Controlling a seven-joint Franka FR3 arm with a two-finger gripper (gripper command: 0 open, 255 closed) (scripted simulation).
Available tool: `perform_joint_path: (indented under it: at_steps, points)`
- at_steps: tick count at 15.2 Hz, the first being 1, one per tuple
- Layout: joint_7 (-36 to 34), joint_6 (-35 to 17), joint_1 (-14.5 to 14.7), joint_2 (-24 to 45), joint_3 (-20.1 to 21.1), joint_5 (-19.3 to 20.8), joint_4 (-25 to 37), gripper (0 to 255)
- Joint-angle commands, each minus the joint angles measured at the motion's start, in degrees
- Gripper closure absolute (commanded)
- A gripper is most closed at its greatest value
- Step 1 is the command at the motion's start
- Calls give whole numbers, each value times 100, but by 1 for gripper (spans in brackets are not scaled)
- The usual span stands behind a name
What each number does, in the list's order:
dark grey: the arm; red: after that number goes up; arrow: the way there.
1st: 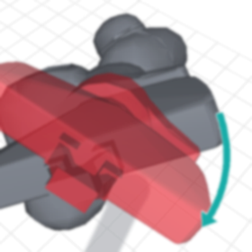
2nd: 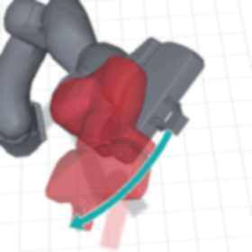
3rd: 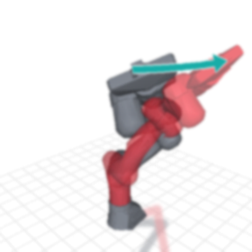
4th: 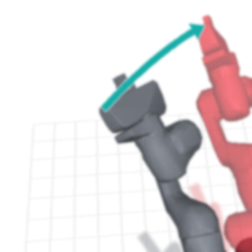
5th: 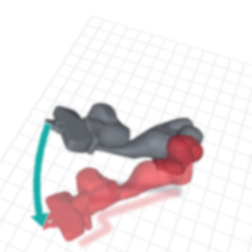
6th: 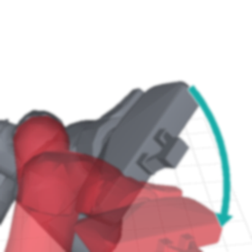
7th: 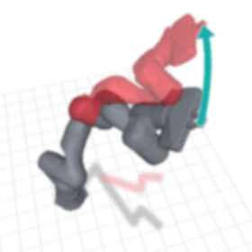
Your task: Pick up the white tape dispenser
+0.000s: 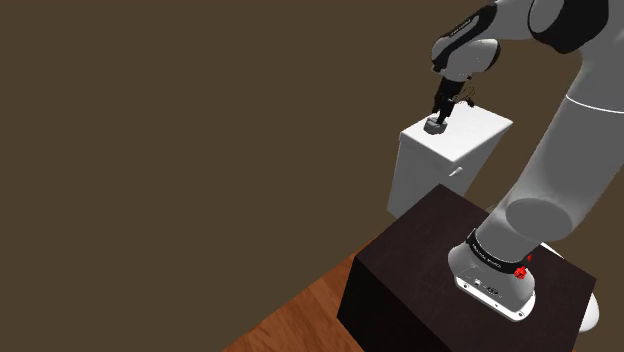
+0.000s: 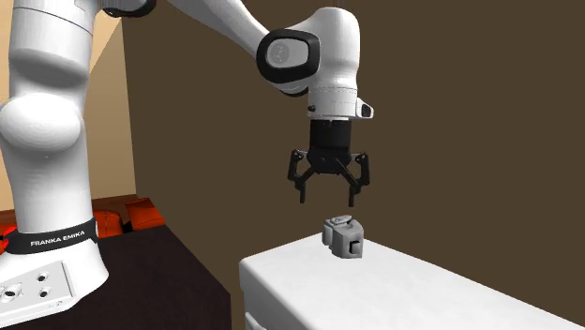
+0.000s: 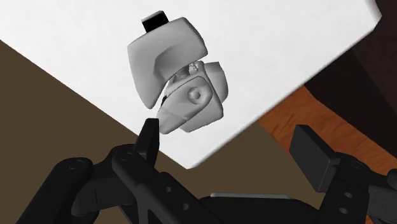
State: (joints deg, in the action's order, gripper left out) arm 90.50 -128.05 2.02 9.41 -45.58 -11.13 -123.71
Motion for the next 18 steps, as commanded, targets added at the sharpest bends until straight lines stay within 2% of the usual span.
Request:
perform_joint_path:
  at_steps: [1, 9, 11, 12, 18]
  points:
    - [633, 36, -246, 621, 148, -549, 447, 0]
    - [966, -391, -488, 1091, 425, -1004, 360, 0]
    - [965, -392, -489, 1091, 427, -1003, 360, 0]
    - [968, -393, -491, 1091, 427, -1004, 359, 255]
    - [974, -394, -498, 1103, 432, -1013, 366, 255]
